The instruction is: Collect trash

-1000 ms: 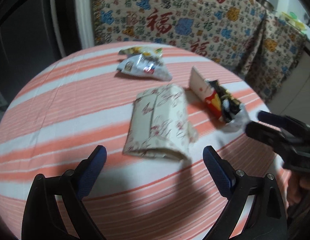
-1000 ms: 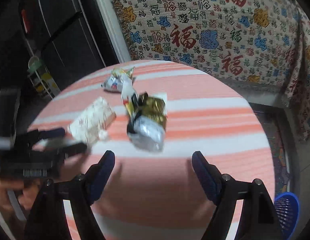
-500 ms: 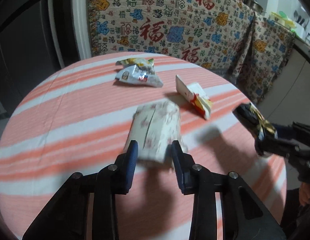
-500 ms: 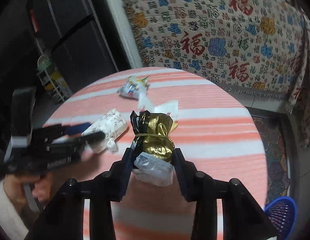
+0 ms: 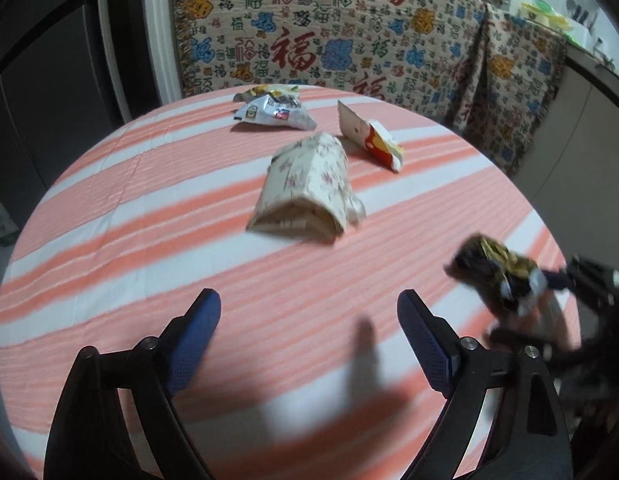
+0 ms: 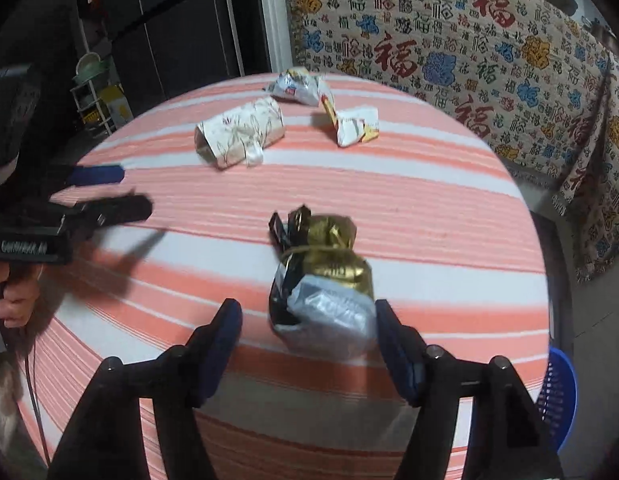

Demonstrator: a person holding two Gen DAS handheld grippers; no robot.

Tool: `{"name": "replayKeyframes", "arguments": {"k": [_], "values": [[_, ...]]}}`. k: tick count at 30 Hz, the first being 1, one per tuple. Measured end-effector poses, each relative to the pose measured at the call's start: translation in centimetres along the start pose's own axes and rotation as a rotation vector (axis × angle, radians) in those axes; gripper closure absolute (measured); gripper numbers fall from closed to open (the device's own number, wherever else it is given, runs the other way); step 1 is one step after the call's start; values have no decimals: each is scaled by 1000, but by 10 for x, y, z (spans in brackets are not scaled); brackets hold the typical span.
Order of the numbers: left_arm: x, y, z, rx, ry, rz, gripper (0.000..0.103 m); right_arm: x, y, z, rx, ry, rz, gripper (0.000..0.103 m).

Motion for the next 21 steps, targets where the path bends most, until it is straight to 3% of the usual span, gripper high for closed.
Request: {"name": "replayKeyframes", "arguments": {"k": [2,4,6,8,9,10,13,21], "values": [[15,-3,19,-8,6,-3,12,2,2,0,-12,-5,-25,31],[33,-9,34,14,34,-4,4,3,6,-2,-27,-13,-54,30],[57,-13,47,38,65,44,4,3,6,-2,-21,-16,-55,29],[69,-11,52,26,71,40,18,2,6,-2,-15,-18,-53,29],[71,-10,52,13,76,12,30,2,6,-2,-17,-19,-57,29],[69,-8,52,4,59,1,33,2,6,-2,-16,-19,-56,29],[56,-3,39,-13,44,-16,35,4,5,-1,-15,-20,-54,29],[-10,23,-49,-50,54,117,30,5,7,-1,-17,-18,-57,28]]}}
Point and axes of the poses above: each gripper's, at about its wrist camera, not at the fingertips, and x roughly the way its jaws point, y to its left, z to its top, the point moved 3 cm from there along x, roughly the way its jaws point, and after that the axes turned 11 degrees about z, right-handed, at the moved point
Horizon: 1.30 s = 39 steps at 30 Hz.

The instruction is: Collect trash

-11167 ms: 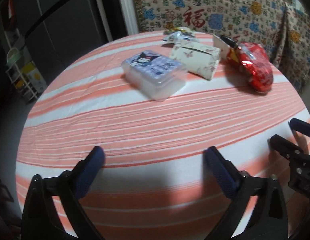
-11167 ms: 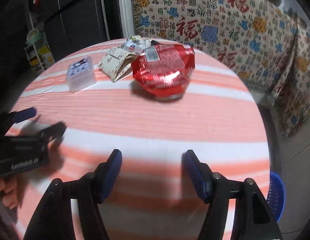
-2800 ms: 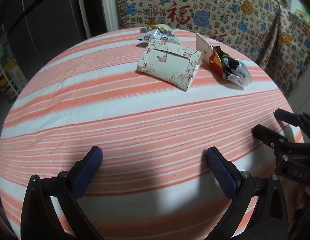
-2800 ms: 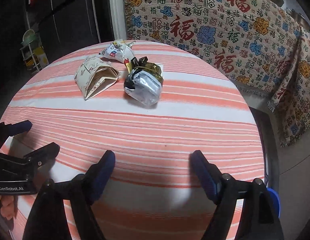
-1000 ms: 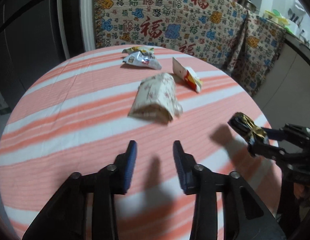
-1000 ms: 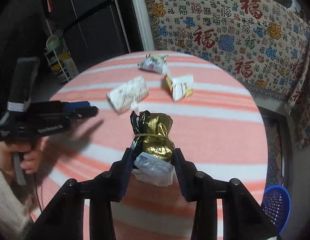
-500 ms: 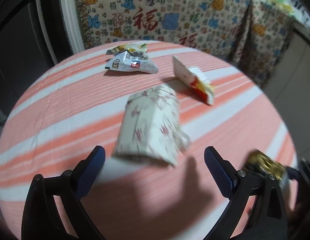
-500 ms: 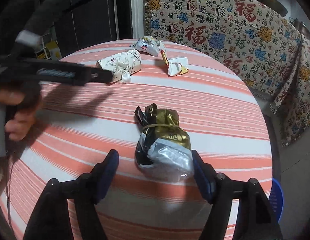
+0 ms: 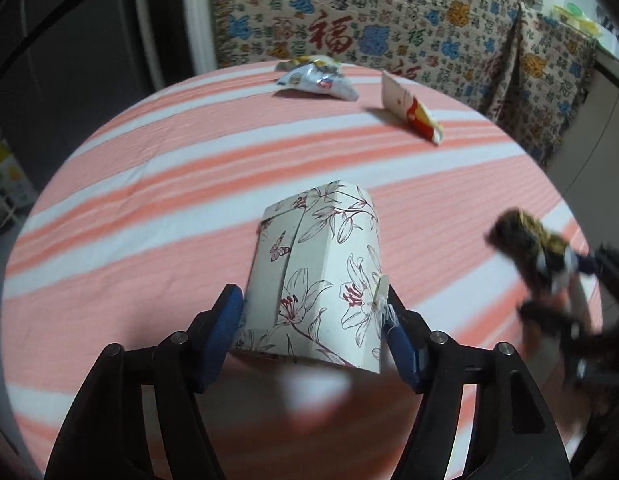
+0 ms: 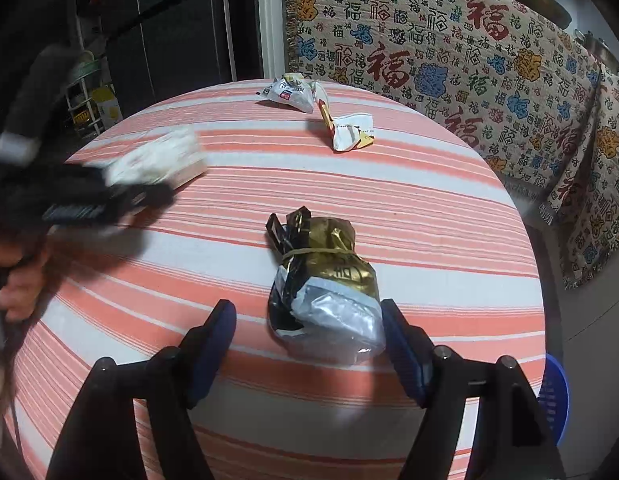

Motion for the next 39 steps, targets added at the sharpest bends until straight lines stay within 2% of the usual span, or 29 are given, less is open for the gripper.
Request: {"name": "replayKeyframes", "arguments": {"k": [2,3,4,6,11,20,23,25,29,31,33,34,35,36,37,38,39], "values": [[-3,3,-11,-1,-5,35,16,1,1,1,-4,6,-1,24],[-2,5,-12,-5,-3,60,3,3,0,2,-3,10,-2,23],[2,8,-11,-23,10,72,0,5,0,5,3,15,-4,20],[8,13,-6,-59,27,65,0,11,-1,11,19,23,-17,15],[18,14,5,-53,25,55,0,25,-6,25,32,54,-13,2],[17,11,5,-40,26,44,0,18,-7,16,-37,99,49,2],[16,11,4,-23,31,24,0,12,-12,13,-25,153,49,2],[14,14,4,-25,29,10,1,4,-13,13,-8,142,79,3],[-1,18,3,-41,28,-91,1,-3,-6,15,-51,151,97,3],[-12,14,5,-19,19,-125,1,-5,-3,18,-55,168,104,4],[-18,7,9,24,13,-144,3,-8,-1,24,-62,168,106,7],[-19,4,10,40,14,-143,7,-10,0,26,-66,170,108,9],[-18,1,11,60,19,-140,11,-10,1,28,-67,174,107,14],[-17,-2,11,81,28,-128,24,-10,0,31,-67,180,105,18],[-15,-5,11,101,32,-100,35,-9,-1,32,-65,193,101,38],[-15,-5,11,115,22,-67,40,-6,-2,32,-62,213,102,63],[-15,-4,11,118,15,-66,41,-4,-4,32,-55,235,103,62]]}}
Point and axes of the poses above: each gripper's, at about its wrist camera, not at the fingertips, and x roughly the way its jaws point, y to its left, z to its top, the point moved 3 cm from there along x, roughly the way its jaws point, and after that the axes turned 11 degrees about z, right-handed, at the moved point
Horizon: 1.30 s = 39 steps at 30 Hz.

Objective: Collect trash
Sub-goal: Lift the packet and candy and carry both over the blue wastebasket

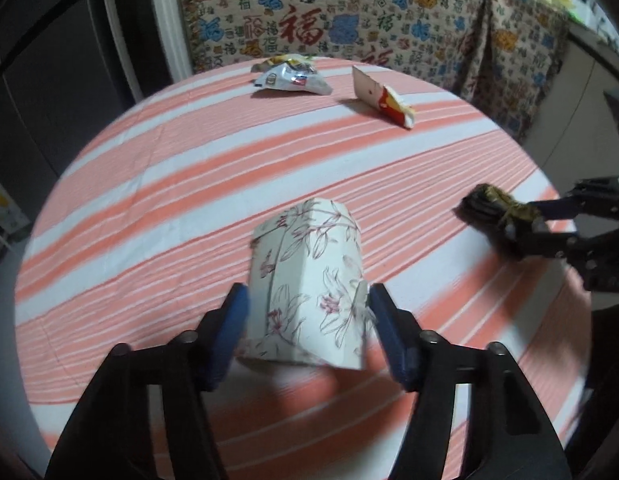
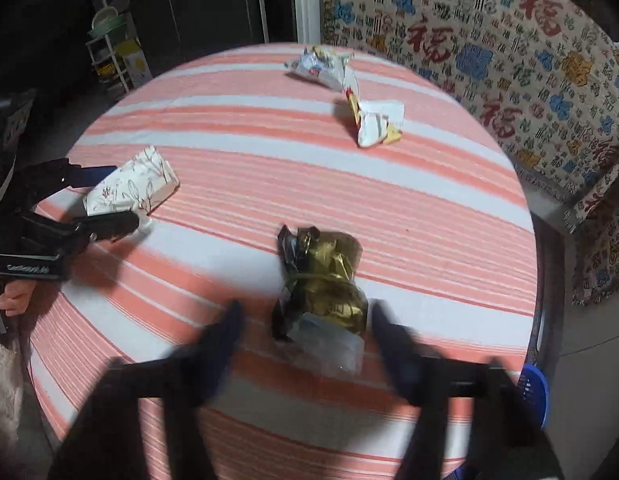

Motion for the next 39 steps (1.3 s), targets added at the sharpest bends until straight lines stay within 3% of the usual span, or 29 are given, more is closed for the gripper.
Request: {"name": "replayKeyframes", "arguments": {"k": [9,18,22,31,39], "values": [[-21,9,-12,-136,-43,-74,45,-34,-3,-11,40,-121,31,63],[-51,-51,8,-70,-108,-145,45,-65,-39,-38,135,-189,29,63],[-66,-96,27,-36,-140,-222,45,-88,-70,-59,192,-229,-3,63],[-89,-225,74,76,-170,-408,45,-156,-173,-128,378,-302,-173,63],[-69,-351,95,172,-126,-493,45,-174,-257,-194,551,-328,-260,63]]}}
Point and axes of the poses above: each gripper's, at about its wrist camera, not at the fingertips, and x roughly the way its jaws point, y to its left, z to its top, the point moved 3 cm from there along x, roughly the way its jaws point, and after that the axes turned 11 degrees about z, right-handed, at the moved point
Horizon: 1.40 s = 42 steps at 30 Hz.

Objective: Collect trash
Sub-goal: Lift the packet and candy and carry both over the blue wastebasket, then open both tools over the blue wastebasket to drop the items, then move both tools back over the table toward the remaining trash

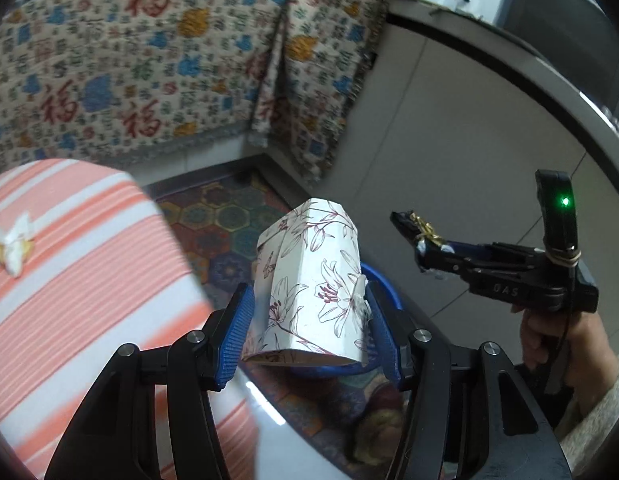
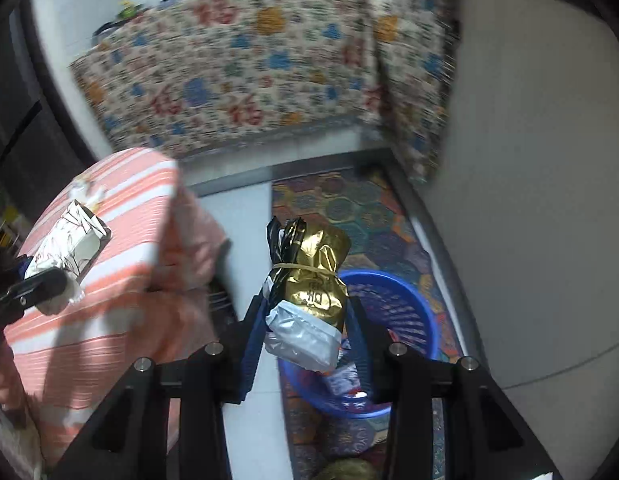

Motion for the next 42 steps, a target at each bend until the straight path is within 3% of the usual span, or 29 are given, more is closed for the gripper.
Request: {"name": "replayKeyframes", "arguments": {"k": [8,15,17,19,22,28,35,37,42], "values": [[73,-58,5,54,59,-34,45,24,-65,-25,117,4,-6,63],[115,-78,6,56,86,-55,41,32,-95,-30,142,14,-17,62],[127,-81,7,51,86,-55,35,39,-97,-31,129,22,-16,59],[138,-81,11,31,92,-66,25,44,-98,-33,124,22,-15,44],[142,-77,15,4,98,-67,24,48,-103,-35,108,31,-44,42],[107,-61,16,-6,60,-23,22,33,-110,-32,101,-12,-111,42],[7,-15,3,-15,-10,92,16,2,-65,-6,-11,-162,-151,39],[-17,7,-7,-23,-25,139,12,-3,-43,-1,-51,-194,-136,39],[-62,93,-51,-68,-39,357,6,0,39,-2,-172,-220,-42,35]]}}
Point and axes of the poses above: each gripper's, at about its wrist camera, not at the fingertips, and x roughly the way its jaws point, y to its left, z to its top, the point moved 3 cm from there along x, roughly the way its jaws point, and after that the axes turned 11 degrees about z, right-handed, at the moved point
